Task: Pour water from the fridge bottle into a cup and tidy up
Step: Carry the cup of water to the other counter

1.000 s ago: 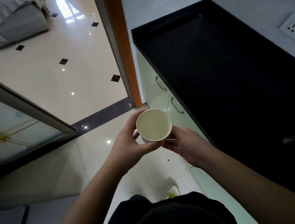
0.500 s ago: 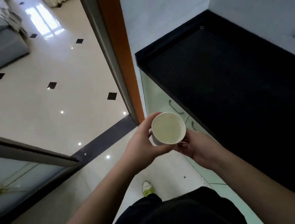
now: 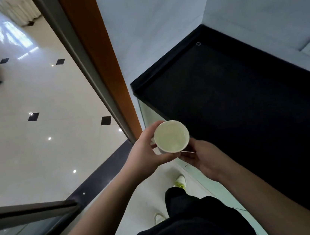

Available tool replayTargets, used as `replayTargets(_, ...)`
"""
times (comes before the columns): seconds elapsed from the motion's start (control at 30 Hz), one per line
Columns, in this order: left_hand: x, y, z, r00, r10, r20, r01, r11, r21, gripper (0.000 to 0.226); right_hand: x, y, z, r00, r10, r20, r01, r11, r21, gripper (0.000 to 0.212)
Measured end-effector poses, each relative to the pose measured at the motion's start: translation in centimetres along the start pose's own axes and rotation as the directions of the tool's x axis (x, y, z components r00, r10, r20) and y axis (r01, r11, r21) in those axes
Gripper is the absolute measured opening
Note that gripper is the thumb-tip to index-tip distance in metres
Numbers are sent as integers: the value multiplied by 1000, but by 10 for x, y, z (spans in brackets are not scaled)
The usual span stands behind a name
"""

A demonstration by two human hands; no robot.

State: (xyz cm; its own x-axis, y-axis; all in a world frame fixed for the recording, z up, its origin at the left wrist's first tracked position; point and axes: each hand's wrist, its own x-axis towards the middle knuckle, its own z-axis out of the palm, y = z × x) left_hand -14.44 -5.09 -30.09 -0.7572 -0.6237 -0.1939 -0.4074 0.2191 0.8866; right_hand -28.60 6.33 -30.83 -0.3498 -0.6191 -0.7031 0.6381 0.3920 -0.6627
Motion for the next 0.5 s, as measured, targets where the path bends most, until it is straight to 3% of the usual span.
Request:
replayTargets(0.27,91,1,-10,1000,-27,13,28,999,-42,77,68,-56,-2,995,68,-75,-65,997,41,24)
replayTargets(0.5,151,-12,-13,994,15,-110,-19,999,-30,75,129,-94,10,994,58,-97,-62,997,-36,22)
